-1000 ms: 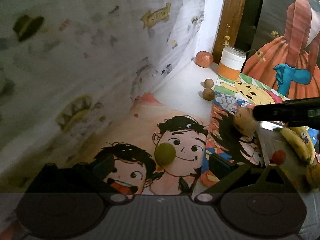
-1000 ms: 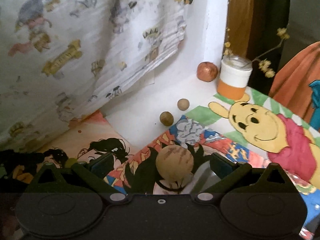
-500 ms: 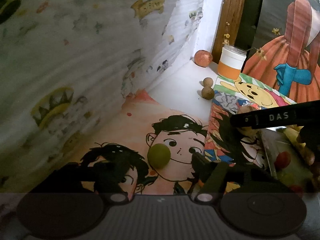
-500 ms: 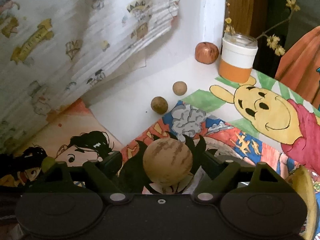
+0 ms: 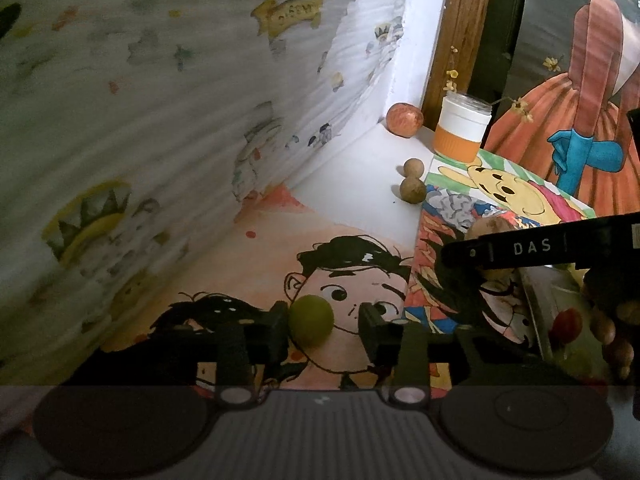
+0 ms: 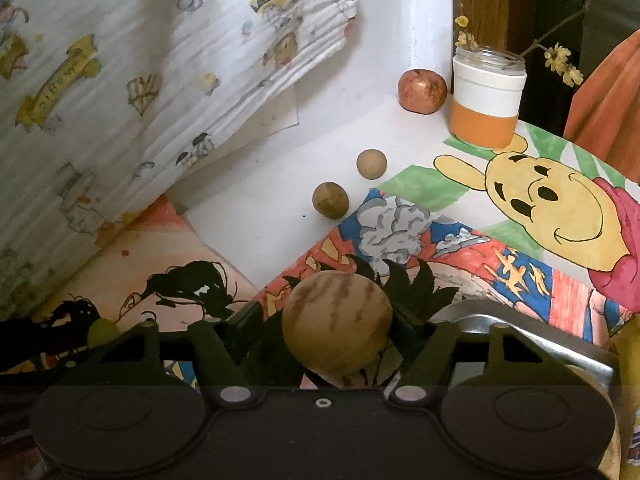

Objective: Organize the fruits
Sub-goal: 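Grasp the second striped fruit with the right gripper while the left gripper grasps the green grape, then carry the striped fruit and the green grape over the tray with both grippers, then lower both fruits onto the tray and open both grippers, then withdraw both grippers from the tray toward the small brown fruits by the jar, then lower both grippers around the two small brown round fruits on the floor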

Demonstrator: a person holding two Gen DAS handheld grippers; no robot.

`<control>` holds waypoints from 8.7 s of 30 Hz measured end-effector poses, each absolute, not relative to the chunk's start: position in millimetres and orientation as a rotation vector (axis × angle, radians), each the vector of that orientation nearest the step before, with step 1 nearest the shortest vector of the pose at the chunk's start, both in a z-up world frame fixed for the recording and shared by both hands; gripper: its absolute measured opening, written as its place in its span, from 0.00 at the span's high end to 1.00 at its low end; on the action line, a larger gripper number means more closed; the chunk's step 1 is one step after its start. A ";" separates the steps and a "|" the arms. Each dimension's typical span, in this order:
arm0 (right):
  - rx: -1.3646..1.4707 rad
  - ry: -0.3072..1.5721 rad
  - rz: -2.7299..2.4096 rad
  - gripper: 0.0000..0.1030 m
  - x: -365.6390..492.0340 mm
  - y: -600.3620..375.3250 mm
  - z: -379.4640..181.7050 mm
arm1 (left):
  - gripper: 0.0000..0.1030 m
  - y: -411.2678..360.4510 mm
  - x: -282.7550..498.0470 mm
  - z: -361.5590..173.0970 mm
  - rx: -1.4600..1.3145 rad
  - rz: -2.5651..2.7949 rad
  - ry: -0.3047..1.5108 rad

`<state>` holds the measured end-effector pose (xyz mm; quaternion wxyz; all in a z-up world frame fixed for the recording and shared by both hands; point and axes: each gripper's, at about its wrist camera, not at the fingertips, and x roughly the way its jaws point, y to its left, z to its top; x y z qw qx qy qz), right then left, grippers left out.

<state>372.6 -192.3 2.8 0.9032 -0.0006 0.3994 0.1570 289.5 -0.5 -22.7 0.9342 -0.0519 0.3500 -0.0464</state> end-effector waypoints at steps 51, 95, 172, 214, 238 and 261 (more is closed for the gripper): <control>0.073 0.641 0.239 0.46 212.4 -296.9 63.5 | 0.74 -87.9 210.7 31.7 -0.121 -0.303 0.650; 0.134 0.705 0.101 0.46 121.7 -331.9 11.1 | 0.74 -136.5 178.9 -3.5 -0.056 -0.383 0.763; 0.063 0.656 0.009 0.01 52.2 -298.0 41.2 | 0.00 -78.8 120.9 12.6 -0.041 -0.350 0.652; 0.032 0.767 0.140 0.01 59.1 -224.3 76.3 | 0.00 10.7 120.1 34.6 0.000 -0.192 0.802; -0.032 0.641 0.266 0.01 265.2 -231.1 213.3 | 0.00 -21.5 242.4 104.9 0.060 -0.182 0.548; -0.091 0.823 0.370 0.13 500.9 -205.4 77.7 | 0.00 -51.6 381.9 12.1 0.050 -0.281 0.551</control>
